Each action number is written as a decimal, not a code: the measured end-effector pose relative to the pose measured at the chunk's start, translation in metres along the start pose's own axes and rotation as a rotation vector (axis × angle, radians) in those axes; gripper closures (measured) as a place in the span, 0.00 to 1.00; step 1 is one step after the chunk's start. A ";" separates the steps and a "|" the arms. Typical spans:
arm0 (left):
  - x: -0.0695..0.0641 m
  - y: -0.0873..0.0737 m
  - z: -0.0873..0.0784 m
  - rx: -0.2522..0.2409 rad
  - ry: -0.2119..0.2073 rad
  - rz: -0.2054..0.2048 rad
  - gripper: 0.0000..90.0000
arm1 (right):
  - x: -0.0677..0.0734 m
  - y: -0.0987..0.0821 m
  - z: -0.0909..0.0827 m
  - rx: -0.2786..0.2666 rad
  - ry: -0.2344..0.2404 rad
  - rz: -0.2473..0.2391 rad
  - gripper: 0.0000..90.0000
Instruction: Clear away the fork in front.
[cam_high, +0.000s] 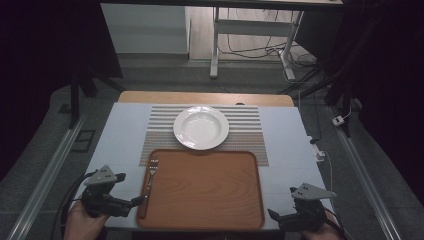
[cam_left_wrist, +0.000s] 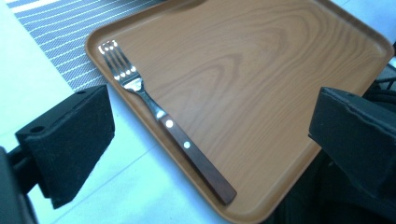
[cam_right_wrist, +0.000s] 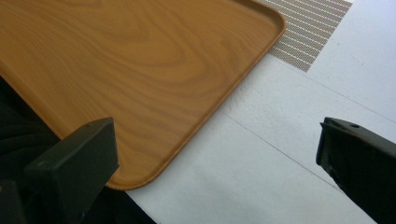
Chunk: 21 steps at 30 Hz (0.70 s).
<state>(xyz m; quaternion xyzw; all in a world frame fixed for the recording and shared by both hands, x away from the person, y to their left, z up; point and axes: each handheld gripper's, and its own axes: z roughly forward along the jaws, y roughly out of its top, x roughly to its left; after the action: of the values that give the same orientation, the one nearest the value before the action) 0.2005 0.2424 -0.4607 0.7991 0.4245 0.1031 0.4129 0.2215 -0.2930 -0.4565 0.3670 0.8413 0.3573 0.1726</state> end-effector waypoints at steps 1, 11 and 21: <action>0.001 -0.002 -0.002 -0.003 0.001 -0.004 0.00 | 0.000 0.000 0.000 0.000 0.000 0.000 0.00; 0.007 -0.021 -0.012 -0.013 0.022 -0.026 0.00 | 0.000 0.000 0.000 0.004 0.001 -0.001 0.00; 0.011 -0.036 -0.018 0.017 0.053 -0.049 0.00 | 0.001 0.000 0.000 0.006 -0.002 -0.003 0.00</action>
<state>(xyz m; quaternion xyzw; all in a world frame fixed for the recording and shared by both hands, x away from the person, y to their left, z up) 0.1771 0.2720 -0.4779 0.7890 0.4557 0.1105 0.3969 0.2212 -0.2920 -0.4564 0.3666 0.8427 0.3543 0.1727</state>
